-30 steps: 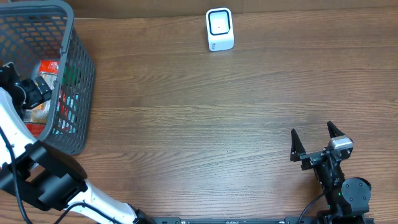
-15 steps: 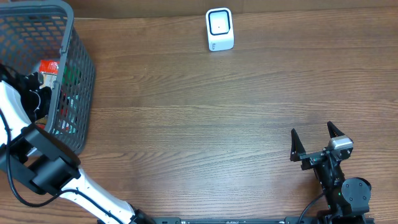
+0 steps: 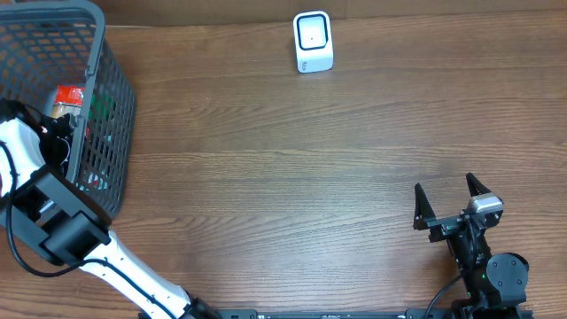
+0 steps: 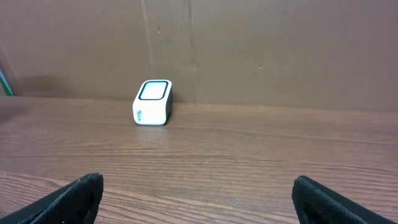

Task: Scan the item barcode
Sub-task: 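Grasp the red-wrapped snack bar in the basket with the left gripper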

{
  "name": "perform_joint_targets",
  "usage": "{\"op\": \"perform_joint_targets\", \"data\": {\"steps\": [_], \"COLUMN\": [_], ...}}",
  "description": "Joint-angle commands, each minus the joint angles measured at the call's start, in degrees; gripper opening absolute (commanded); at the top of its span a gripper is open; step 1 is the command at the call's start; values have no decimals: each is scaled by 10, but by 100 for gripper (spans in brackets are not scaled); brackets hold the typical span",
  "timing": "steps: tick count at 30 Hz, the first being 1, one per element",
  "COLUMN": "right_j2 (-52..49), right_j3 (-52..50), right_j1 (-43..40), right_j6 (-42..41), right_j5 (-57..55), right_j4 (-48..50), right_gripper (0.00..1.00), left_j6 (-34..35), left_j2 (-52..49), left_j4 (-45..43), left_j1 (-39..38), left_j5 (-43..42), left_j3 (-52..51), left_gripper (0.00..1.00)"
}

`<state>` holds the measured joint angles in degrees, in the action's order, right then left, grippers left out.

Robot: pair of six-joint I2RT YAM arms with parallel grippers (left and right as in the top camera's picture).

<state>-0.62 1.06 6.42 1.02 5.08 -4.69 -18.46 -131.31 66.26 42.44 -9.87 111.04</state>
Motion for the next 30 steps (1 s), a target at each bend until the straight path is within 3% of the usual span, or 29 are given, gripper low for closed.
{"op": "perform_joint_targets", "data": {"steps": [1,7,23,25,28,30], "right_j2": [4,4,4,4,4,4], "right_j3": [-6,-6,-6,-6,-6,-6], "right_j1": [1,1,1,1,1,1], "right_j6": [-5,-5,-5,-5,-5,-5], "right_j5": [-5,-5,-5,-5,-5,-5], "right_j4": [3,3,3,3,3,3], "right_gripper": [100,100,100,100,100,100], "left_j6": [-13,-12,-8,-8,-8,-8], "left_j2": [-9,-21,-27,-27,-27,-27], "left_j4": [-5,-7,-45,-47,-46,-41], "left_j1": [2,2,0,-1,-1,-1], "left_j5": [-5,-7,-6,-7,-6,-7], "left_j3": [9,7,-44,-45,-42,-35], "left_gripper": [91,82,84,71,38,32]}}
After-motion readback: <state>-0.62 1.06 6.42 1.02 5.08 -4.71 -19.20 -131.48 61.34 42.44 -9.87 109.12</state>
